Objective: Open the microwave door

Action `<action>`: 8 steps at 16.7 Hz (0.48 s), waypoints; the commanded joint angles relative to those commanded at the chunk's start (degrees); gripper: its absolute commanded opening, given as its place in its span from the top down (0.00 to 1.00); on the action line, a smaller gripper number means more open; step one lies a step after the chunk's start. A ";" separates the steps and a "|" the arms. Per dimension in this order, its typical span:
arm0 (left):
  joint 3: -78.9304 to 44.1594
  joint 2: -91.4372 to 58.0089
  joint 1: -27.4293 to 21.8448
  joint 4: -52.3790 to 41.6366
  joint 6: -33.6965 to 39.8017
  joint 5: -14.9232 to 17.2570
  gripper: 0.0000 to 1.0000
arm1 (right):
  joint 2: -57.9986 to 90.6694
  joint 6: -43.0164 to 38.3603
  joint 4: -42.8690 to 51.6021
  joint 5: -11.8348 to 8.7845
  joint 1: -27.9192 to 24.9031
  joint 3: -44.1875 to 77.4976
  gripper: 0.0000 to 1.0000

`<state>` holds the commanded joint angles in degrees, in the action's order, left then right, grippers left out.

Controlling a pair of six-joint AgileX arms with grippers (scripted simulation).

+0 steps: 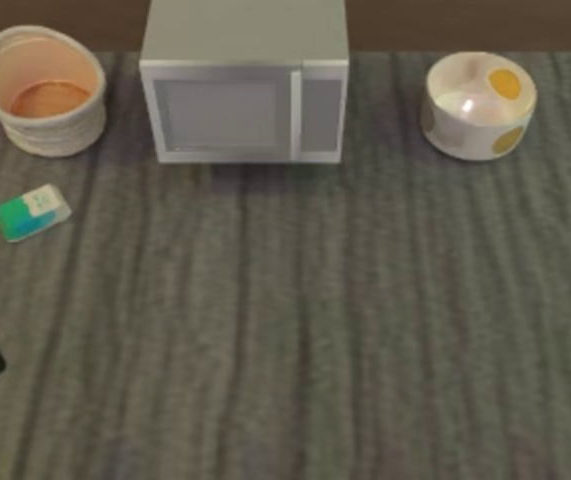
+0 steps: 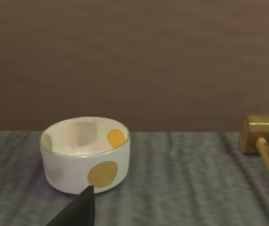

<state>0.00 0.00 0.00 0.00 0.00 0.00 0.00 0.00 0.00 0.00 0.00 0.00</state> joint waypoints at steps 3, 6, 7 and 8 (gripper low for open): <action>-0.53 -0.57 -0.28 -0.28 0.17 -0.15 0.00 | 0.00 0.00 0.00 0.00 0.00 0.00 0.00; -5.62 -5.96 -2.68 -2.68 1.83 -1.56 0.00 | 0.00 0.00 0.00 0.00 0.00 0.00 0.00; -8.41 -8.99 -3.92 -3.88 2.76 -2.31 0.00 | 0.00 0.00 0.00 0.00 0.00 0.00 0.00; -11.68 -12.63 -5.33 -5.20 3.86 -3.17 0.00 | 0.00 0.00 0.00 0.00 0.00 0.00 0.00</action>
<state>-11.68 -12.63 -5.33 -5.20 3.86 -3.17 0.00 0.00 0.00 0.00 0.00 0.00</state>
